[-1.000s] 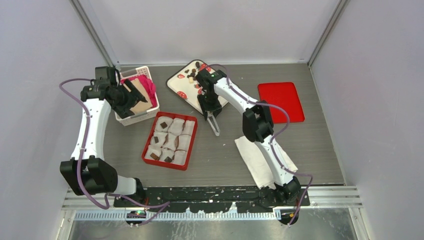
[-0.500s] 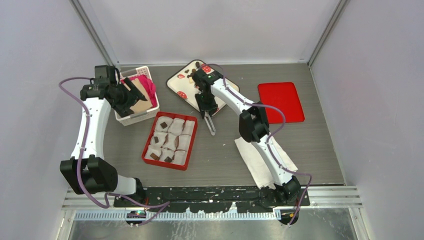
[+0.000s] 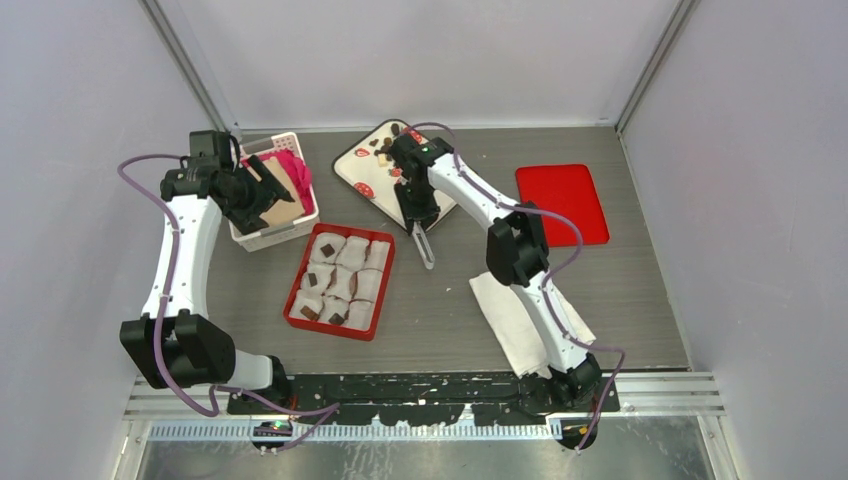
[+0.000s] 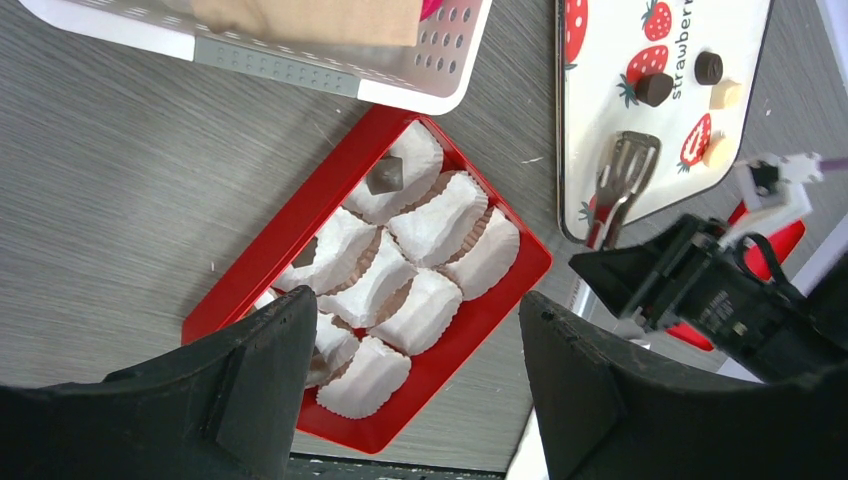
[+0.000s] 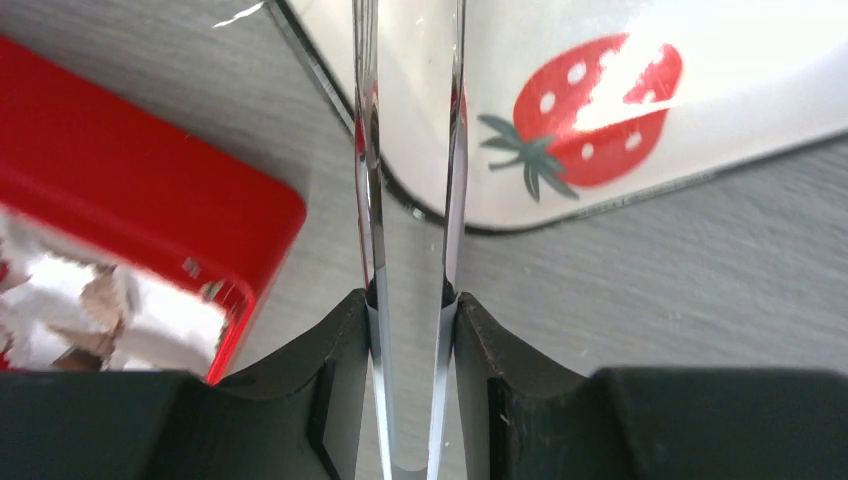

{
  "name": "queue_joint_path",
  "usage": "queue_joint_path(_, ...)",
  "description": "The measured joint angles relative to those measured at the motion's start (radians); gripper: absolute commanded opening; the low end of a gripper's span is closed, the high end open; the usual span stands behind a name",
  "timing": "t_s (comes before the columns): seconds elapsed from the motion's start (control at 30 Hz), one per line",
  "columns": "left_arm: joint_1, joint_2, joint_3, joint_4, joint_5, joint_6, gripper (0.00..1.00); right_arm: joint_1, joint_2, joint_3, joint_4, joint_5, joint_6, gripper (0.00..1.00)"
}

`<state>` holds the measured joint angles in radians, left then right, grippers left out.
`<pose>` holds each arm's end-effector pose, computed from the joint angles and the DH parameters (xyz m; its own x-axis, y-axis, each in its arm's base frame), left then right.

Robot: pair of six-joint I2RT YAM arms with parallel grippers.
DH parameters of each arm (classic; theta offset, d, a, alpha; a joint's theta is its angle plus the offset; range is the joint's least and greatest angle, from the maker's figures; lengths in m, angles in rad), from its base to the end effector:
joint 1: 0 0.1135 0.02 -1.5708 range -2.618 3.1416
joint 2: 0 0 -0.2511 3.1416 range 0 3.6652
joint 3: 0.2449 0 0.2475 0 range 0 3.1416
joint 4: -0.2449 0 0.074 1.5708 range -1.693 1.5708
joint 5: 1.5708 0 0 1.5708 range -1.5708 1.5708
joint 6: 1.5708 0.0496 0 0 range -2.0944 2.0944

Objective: Pack the chocolate

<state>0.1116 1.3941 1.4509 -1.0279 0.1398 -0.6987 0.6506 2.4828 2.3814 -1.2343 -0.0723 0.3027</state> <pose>0.2807 0.0245 0.3326 -0.6075 -0.7090 -0.3582 -0.5523 0.7011 -0.4511 0.3895 0.3010 0.1825 -0.9227 -0.3287 -0.2014 -0.3587 0.9234 0.1365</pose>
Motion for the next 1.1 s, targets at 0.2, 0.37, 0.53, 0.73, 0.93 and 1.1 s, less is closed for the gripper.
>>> queue_joint_path(0.2, 0.0, 0.0, 0.0, 0.0, 0.003, 0.0, 0.75, 0.005, -0.184, -0.1, 0.008, -0.043, 0.014, 0.01)
queue_joint_path(0.37, 0.0, -0.003, 0.0, 0.001, 0.01, 0.0, 0.75, 0.071, -0.347, -0.205, 0.007, -0.064, 0.014, 0.01)
queue_joint_path(0.53, 0.0, -0.005, 0.0, 0.002, 0.019, 0.0, 0.75, 0.237, -0.358, -0.215, -0.033, -0.092, 0.01, 0.01)
queue_joint_path(0.73, 0.0, -0.009, -0.002, 0.003, 0.022, 0.001, 0.75, 0.374, -0.273, -0.194, -0.066, -0.126, 0.013, 0.01)
queue_joint_path(0.93, 0.0, -0.023, -0.002, 0.003, 0.022, 0.003, 0.75, 0.379, -0.2, -0.183, -0.09, -0.128, 0.019, 0.05)
queue_joint_path(1.1, 0.0, -0.027, -0.003, 0.003, 0.023, 0.003, 0.75, 0.368, -0.199, -0.208, -0.089, -0.124, 0.018, 0.07)
